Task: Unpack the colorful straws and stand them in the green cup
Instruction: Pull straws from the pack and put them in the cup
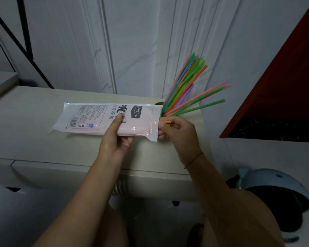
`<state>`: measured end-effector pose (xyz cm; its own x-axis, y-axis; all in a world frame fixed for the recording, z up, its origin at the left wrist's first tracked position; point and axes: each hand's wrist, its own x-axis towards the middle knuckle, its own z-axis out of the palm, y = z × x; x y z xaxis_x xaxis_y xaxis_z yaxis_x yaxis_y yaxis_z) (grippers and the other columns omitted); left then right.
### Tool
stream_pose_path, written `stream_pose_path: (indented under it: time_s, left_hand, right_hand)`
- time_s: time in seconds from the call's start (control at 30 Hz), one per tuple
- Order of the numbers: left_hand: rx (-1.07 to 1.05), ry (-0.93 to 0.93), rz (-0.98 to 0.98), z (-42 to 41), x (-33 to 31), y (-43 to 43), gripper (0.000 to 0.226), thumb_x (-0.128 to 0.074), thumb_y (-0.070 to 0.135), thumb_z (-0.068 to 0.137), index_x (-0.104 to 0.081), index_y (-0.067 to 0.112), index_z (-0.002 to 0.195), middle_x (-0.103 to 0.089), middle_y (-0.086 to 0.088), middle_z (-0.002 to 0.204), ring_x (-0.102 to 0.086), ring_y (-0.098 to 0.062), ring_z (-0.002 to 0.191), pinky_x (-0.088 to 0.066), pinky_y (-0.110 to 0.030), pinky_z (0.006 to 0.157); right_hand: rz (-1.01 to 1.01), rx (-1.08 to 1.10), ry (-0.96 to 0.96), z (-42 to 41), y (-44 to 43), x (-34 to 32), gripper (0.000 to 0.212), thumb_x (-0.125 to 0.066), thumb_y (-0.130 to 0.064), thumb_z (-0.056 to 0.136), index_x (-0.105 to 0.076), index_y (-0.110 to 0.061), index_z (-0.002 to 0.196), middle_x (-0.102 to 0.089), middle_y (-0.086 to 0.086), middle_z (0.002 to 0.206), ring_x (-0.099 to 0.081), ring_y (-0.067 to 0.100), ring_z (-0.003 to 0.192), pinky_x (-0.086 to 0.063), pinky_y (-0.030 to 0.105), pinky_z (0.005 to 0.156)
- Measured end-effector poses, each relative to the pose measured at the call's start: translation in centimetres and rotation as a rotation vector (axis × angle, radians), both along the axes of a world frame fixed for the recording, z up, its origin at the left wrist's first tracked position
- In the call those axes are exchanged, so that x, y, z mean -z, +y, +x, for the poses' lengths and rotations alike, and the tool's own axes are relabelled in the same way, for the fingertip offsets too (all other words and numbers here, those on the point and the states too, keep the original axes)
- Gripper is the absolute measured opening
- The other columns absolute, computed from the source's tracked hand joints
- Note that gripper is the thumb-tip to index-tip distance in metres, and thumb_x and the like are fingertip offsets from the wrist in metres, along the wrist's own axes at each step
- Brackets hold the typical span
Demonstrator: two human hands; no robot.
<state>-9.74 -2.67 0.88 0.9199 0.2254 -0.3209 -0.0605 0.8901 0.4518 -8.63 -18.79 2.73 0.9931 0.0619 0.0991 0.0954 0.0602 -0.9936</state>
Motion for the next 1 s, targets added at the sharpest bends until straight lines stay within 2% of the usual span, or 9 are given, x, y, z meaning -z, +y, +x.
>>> stream_pose_path:
  time_s: [0.17,0.3,0.4,0.5,0.57,0.67,0.8,0.9,1.0]
  left_hand:
    - [-0.087,0.042,-0.093,0.0,0.2,1.7,0.032,-0.062,-0.001,0.084,-0.059,0.015,0.112,-0.074,-0.009,0.102,-0.07,-0.023,0.098,-0.058,-0.046,0.075]
    - [-0.121,0.074,-0.064,-0.1,0.6,2.8,0.023,-0.061,-0.001,0.085,-0.062,0.013,0.104,-0.076,-0.005,0.083,-0.074,-0.018,0.077,-0.06,-0.039,0.068]
    - [-0.11,0.089,-0.062,0.1,0.9,2.4,0.021,-0.06,-0.002,0.086,-0.062,0.013,0.101,-0.076,-0.004,0.079,-0.074,-0.018,0.072,-0.059,-0.04,0.07]
    - [-0.088,0.087,-0.063,0.2,1.2,1.6,0.026,-0.06,-0.003,0.085,-0.061,0.012,0.106,-0.076,-0.005,0.082,-0.074,-0.019,0.075,-0.058,-0.043,0.075]
    - [-0.078,0.088,-0.057,0.2,1.2,1.0,0.027,-0.06,-0.003,0.085,-0.062,0.013,0.107,-0.076,-0.005,0.085,-0.073,-0.019,0.081,-0.057,-0.045,0.077]
    - [-0.067,0.105,-0.054,0.0,1.2,0.6,0.029,-0.062,-0.003,0.084,-0.062,0.013,0.107,-0.076,-0.006,0.088,-0.073,-0.02,0.086,-0.057,-0.046,0.077]
    - [-0.099,0.125,-0.072,-0.2,1.4,1.8,0.034,-0.063,-0.003,0.083,-0.061,0.012,0.113,-0.074,-0.007,0.1,-0.072,-0.02,0.089,-0.057,-0.045,0.076]
    - [-0.142,0.147,-0.069,-0.1,1.6,3.3,0.034,-0.063,-0.001,0.083,-0.061,0.013,0.114,-0.074,-0.006,0.095,-0.071,-0.02,0.091,-0.059,-0.042,0.073]
    - [-0.15,0.16,-0.06,0.0,1.6,3.8,0.027,-0.064,-0.001,0.083,-0.062,0.013,0.106,-0.076,-0.005,0.083,-0.071,-0.019,0.091,-0.058,-0.042,0.074]
  right_hand:
    - [0.035,0.006,0.009,0.9,-2.9,-1.4,0.011,-0.058,0.002,0.086,-0.064,-0.006,0.08,-0.063,-0.001,0.052,-0.058,0.008,0.048,-0.05,0.019,0.049]
    - [0.117,0.006,0.06,1.4,-5.2,-1.7,0.014,-0.053,-0.001,0.09,-0.061,-0.005,0.078,-0.056,0.004,0.057,-0.053,0.007,0.048,-0.046,0.019,0.046]
    - [0.283,-0.035,0.139,1.4,-4.7,-1.4,0.019,-0.048,-0.008,0.094,-0.058,-0.011,0.078,-0.052,-0.001,0.056,-0.045,0.005,0.046,-0.038,0.016,0.044]
    - [0.411,-0.126,0.182,1.0,-2.6,-0.6,0.013,-0.047,-0.012,0.095,-0.058,-0.01,0.091,-0.047,-0.002,0.061,-0.041,0.003,0.048,-0.034,0.015,0.044]
    - [0.41,-0.154,0.162,0.4,-1.2,0.0,0.014,-0.046,-0.008,0.095,-0.06,-0.007,0.099,-0.045,0.002,0.066,-0.043,0.004,0.053,-0.037,0.015,0.048]
    - [0.372,-0.121,0.097,-0.3,0.0,0.0,0.017,-0.046,-0.002,0.093,-0.063,-0.005,0.094,-0.047,0.006,0.068,-0.046,0.006,0.058,-0.042,0.016,0.055]
    - [0.29,0.023,0.035,0.0,-1.2,-1.0,0.014,-0.053,-0.005,0.092,-0.065,0.0,0.087,-0.057,0.0,0.058,-0.056,0.005,0.054,-0.048,0.017,0.056]
    - [0.288,0.13,0.012,1.0,-3.4,-2.1,0.016,-0.054,-0.004,0.091,-0.064,-0.005,0.079,-0.058,-0.003,0.049,-0.056,0.005,0.049,-0.049,0.016,0.054]
    - [0.274,0.23,-0.016,2.0,-5.5,-3.0,0.014,-0.055,-0.004,0.09,-0.063,-0.006,0.079,-0.06,-0.003,0.048,-0.059,0.005,0.05,-0.051,0.016,0.054]
